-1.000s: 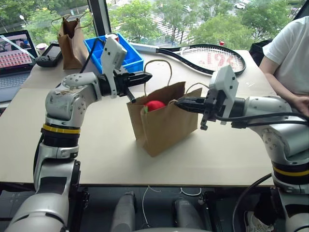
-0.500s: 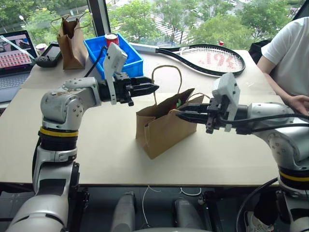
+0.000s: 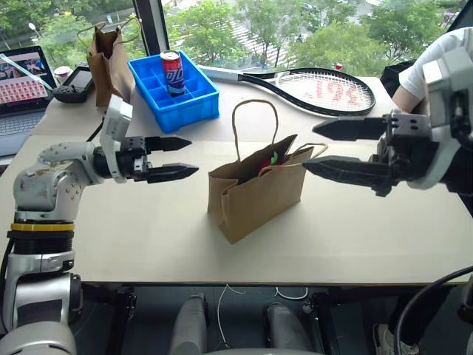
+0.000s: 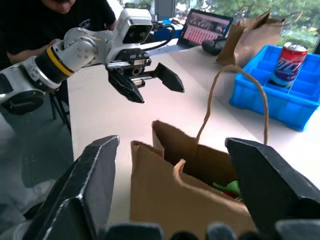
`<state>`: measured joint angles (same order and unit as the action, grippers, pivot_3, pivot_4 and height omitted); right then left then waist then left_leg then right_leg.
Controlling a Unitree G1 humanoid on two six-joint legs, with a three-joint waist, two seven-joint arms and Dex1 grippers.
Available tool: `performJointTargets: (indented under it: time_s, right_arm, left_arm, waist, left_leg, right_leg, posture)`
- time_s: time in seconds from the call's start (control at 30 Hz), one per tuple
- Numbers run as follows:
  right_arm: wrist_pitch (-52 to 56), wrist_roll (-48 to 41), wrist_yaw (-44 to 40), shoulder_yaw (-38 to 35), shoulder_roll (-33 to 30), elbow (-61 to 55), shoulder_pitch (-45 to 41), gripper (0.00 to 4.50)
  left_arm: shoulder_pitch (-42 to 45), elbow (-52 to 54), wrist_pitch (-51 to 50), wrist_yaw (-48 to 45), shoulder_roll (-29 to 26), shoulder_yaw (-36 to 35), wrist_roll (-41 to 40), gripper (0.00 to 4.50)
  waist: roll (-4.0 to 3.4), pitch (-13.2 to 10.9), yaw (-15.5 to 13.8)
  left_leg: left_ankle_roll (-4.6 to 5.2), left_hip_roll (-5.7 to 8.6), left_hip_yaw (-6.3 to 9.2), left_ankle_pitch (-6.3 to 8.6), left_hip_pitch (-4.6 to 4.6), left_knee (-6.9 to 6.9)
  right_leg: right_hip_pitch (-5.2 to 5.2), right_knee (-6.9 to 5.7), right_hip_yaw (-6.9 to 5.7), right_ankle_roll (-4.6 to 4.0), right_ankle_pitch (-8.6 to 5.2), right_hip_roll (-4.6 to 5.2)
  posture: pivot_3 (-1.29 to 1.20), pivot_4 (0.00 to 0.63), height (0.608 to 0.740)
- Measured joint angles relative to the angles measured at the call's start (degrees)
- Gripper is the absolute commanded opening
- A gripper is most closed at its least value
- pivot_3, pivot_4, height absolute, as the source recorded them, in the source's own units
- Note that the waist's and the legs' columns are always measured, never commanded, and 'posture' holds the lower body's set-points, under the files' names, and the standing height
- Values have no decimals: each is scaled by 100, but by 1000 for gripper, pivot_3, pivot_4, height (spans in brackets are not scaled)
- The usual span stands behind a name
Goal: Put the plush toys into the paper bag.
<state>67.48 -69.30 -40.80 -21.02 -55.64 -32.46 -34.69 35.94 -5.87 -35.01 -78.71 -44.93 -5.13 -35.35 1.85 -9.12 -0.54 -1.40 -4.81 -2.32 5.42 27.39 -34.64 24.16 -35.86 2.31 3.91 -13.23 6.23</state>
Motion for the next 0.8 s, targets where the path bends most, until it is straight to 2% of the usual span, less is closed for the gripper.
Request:
performJointTargets:
  time_s: [0.2, 0.27, 0.43, 0.8]
  right_arm:
    - [304, -384, 636, 39, -159, -794, 1620, 509]
    - [175, -75, 859, 203, -121, -986, 1890, 54]
    - [-311, 957, 1317, 1185, 424, -1079, 2183, 54]
    - [-1427, 2867, 1920, 2579, 1823, -322, 1384, 54]
  left_arm:
    - [-484, 199, 369, 206, 263, 33, 161, 4500]
    - [-561, 358, 370, 400, 395, 47, 166, 4500]
    - [-671, 838, 356, 755, 650, 86, 146, 4500]
    - [-879, 1307, 115, 1042, 722, 225, 94, 4500]
  waist:
    - [1, -1, -12]
    - [4, 1, -6]
    - [8, 2, 35]
    - [9, 2, 56]
  left_leg:
    - [1, 0, -24, 1, 4, -6]
    - [2, 0, -24, 0, 2, -7]
    - [2, -1, -26, 0, -1, -10]
    - [3, -2, -24, 0, -2, -11]
  right_leg:
    - [0, 4, 1, -3, 3, 15]
    - [-1, 4, 1, -3, 3, 13]
    - [4, -1, 3, 15, -5, 11]
    - [1, -2, 3, 14, -4, 5]
  posture:
    - [0, 150, 734]
    - [0, 150, 734]
    - [0, 150, 734]
    - [0, 150, 734]
